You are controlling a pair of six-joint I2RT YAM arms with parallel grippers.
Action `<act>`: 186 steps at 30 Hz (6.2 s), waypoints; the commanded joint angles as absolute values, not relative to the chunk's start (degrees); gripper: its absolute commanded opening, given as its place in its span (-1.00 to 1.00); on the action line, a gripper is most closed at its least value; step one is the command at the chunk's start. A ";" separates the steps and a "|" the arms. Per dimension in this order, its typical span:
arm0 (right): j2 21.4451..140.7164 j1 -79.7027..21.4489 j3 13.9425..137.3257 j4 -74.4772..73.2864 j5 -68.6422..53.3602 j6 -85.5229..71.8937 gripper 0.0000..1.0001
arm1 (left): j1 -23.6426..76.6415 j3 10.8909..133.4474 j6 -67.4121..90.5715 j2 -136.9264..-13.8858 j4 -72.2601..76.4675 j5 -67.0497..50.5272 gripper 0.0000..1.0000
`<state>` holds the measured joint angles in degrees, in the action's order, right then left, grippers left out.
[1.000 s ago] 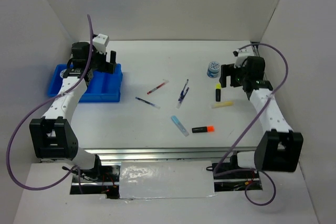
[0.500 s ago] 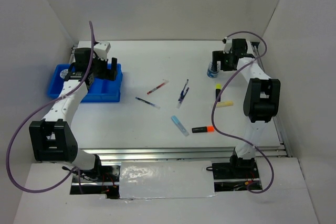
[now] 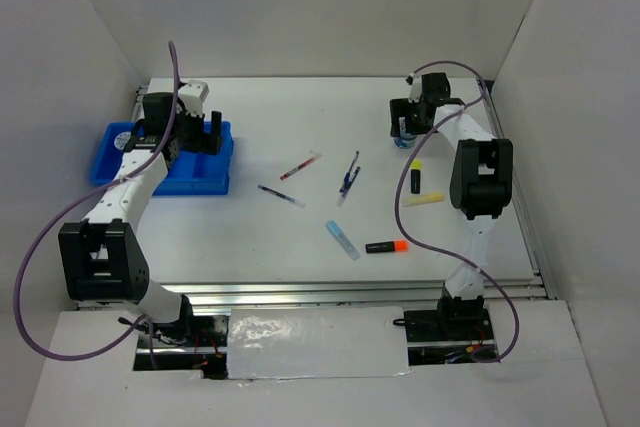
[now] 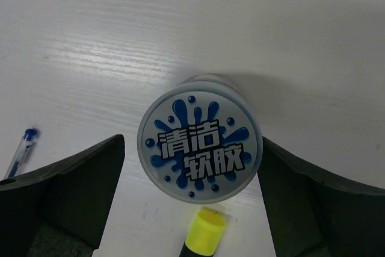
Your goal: Sort the stationery into containers
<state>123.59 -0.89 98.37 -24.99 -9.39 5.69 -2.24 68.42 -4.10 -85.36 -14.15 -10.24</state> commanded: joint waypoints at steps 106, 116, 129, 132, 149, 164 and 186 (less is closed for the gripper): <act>52.47 -4.39 47.90 -28.74 -25.93 0.62 1.00 | 37.70 55.55 -29.36 -84.29 -29.98 -22.51 0.99; 52.91 -4.22 47.99 -28.65 -26.10 0.62 1.00 | 39.02 55.28 -28.92 -84.90 -29.00 -21.45 0.79; 52.03 -4.13 46.76 -28.39 -25.93 0.97 1.00 | 37.53 56.43 -26.37 -82.71 -32.78 -19.86 -0.20; 52.03 -4.04 46.85 -28.30 -26.19 0.97 1.00 | 34.02 57.04 -23.12 -78.59 -34.01 -18.73 -0.31; 55.63 -6.32 49.48 -28.57 -26.46 1.05 1.00 | -12.00 81.02 -12.13 -79.87 -50.62 -7.13 -0.51; 58.89 -8.35 51.24 -28.30 -25.58 1.84 1.00 | -24.87 100.55 -16.08 -98.78 -47.55 4.39 -0.57; 60.03 -8.97 50.98 -28.56 -24.08 2.37 1.00 | -25.93 107.58 -16.79 -113.29 -43.15 6.77 -0.55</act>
<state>59.64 -8.47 48.66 -29.71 -24.43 1.61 -25.69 104.68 -16.53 -112.86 -45.34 6.24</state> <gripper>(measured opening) 0.998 0.754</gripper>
